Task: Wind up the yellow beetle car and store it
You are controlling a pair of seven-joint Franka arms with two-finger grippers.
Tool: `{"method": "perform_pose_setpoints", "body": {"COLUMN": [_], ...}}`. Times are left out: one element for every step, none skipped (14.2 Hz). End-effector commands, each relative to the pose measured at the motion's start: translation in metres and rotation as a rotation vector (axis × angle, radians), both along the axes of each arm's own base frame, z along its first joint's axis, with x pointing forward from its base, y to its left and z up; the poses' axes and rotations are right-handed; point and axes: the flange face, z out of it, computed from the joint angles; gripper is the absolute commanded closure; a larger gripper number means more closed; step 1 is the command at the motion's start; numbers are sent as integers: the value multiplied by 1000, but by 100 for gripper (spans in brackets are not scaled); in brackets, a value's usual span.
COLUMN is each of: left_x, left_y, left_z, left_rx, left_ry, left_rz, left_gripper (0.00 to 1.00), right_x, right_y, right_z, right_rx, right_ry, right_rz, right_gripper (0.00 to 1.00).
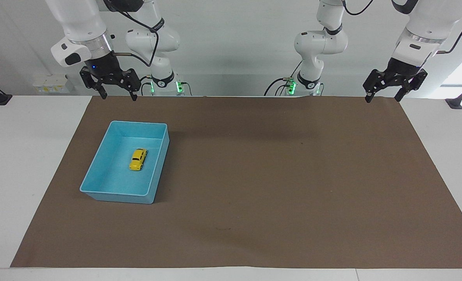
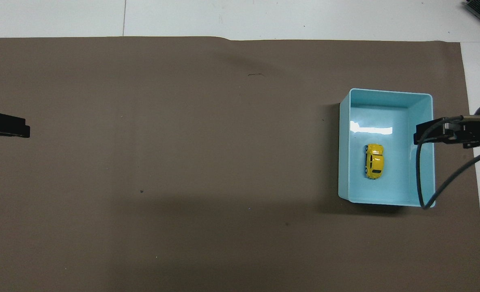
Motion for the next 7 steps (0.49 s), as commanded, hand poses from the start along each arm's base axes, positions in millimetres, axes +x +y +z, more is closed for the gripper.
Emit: {"method": "perform_pose_setpoints", "body": {"left_x": [-3,-3,-3,-3,-3,-3,-3], "left_y": [3,3,3,3,3,3,3], "left_z": [7,7,6,7,7,6,7], "left_rx": [5,5,5,5,5,5,5], "left_ry": [2,2,4,2,0,4,1], "left_rz": [2,2,2,2,2,2,2], "left_gripper": [0,0,0,0,0,0,0], "right_x": [-4,-4,-4,-4,-5,-5,-5], "right_y": [0,0,0,-1,-1,0,0], "right_z": [4,4,4,4,4,3,3], "right_rx": [17,17,17,17,17,17,17], "right_ry": [-5,-5,-5,-3,-3,0,1], "right_rz": [24,25,25,22,22,24,24], "right_gripper": [0,0,0,0,0,0,0]}}
